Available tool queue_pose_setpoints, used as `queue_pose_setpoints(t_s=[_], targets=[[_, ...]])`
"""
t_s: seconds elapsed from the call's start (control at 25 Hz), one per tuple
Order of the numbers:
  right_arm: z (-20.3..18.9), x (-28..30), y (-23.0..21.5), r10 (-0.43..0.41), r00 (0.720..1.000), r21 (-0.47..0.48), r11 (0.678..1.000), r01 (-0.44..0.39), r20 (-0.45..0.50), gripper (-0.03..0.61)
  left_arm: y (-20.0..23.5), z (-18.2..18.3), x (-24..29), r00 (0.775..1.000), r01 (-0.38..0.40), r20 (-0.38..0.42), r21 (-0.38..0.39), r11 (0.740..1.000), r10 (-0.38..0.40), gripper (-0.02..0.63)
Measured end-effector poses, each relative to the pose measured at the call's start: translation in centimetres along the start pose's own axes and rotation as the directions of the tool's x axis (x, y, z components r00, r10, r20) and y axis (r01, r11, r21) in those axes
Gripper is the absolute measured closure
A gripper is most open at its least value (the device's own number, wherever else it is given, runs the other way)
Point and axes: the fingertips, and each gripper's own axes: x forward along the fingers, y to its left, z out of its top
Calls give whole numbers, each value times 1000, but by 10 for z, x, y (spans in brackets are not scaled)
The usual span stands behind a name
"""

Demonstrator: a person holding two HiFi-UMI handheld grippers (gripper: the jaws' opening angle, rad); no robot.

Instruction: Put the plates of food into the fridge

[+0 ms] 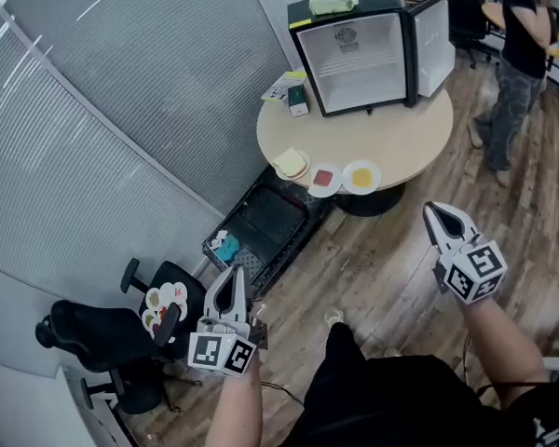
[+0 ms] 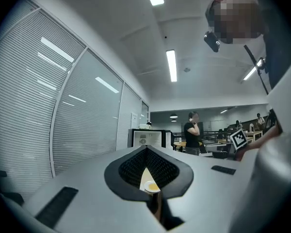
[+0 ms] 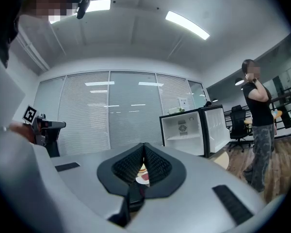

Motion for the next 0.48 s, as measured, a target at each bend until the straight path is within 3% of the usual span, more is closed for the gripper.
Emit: queue_pose_setpoints(t_s=[0.48], targets=[[-27, 133, 3, -198, 977, 2, 980, 199, -77, 575, 127, -13, 132, 983, 181, 7, -3, 983, -181, 611]])
